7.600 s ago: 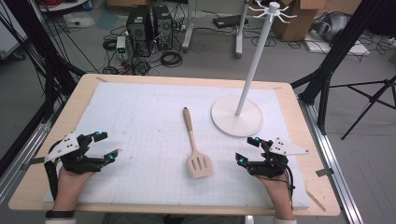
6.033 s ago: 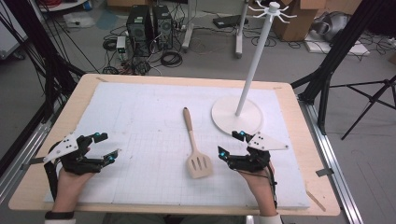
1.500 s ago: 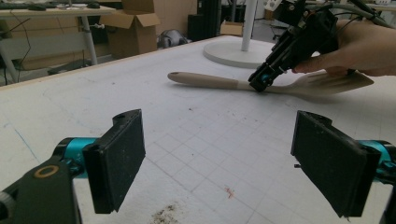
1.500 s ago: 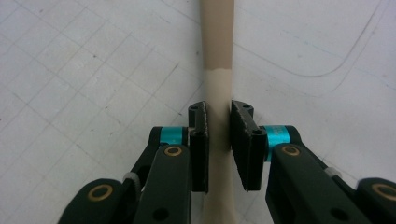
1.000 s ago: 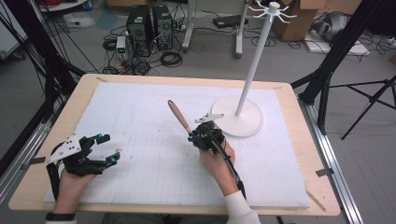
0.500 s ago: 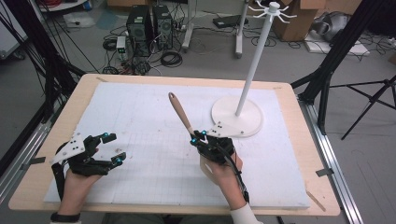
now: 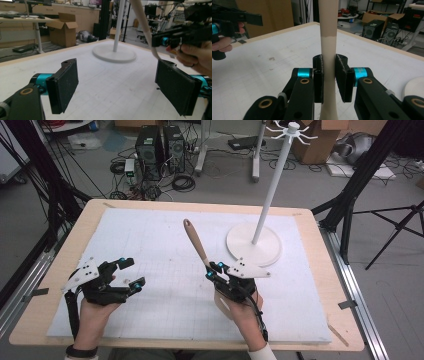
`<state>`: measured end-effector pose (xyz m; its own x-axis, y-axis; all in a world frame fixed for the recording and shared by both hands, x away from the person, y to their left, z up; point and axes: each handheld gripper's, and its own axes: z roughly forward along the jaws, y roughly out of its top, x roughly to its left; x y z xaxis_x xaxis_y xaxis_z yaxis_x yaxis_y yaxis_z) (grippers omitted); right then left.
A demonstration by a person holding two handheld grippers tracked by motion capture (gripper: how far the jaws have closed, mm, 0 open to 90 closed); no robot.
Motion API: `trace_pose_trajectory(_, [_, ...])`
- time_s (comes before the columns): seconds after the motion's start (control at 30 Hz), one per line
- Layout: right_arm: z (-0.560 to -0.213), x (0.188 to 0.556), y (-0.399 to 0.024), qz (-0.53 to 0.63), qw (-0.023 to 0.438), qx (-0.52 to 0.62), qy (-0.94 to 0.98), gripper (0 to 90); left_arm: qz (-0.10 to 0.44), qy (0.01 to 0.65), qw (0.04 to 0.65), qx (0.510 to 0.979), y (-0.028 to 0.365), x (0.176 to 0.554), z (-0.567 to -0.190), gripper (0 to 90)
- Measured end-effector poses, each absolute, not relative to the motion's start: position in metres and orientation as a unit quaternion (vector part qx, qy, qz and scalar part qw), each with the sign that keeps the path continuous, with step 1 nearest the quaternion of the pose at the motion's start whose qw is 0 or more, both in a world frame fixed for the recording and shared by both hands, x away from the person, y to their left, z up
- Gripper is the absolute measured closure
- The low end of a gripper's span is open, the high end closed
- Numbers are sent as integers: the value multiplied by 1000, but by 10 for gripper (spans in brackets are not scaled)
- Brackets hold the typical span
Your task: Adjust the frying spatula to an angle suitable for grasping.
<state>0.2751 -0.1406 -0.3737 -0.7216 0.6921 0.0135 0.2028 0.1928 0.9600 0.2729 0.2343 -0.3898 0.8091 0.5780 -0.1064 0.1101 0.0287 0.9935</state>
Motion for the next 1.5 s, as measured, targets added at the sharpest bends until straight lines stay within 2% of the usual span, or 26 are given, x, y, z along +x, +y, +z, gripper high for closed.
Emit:
trace_pose_trajectory(0.13, [-373, 269, -137, 563, 228, 289, 740, 777, 163, 242, 674, 679, 210, 276, -376, 189])
trace_pose_trajectory(0.7, [-373, 253, -130, 581, 244, 264, 730, 776, 138, 215, 686, 681, 151, 286, -349, 189])
trace_pose_trajectory(1.5, [-370, 248, -131, 593, 259, 259, 718, 776, 136, 231, 684, 679, 127, 295, -340, 204])
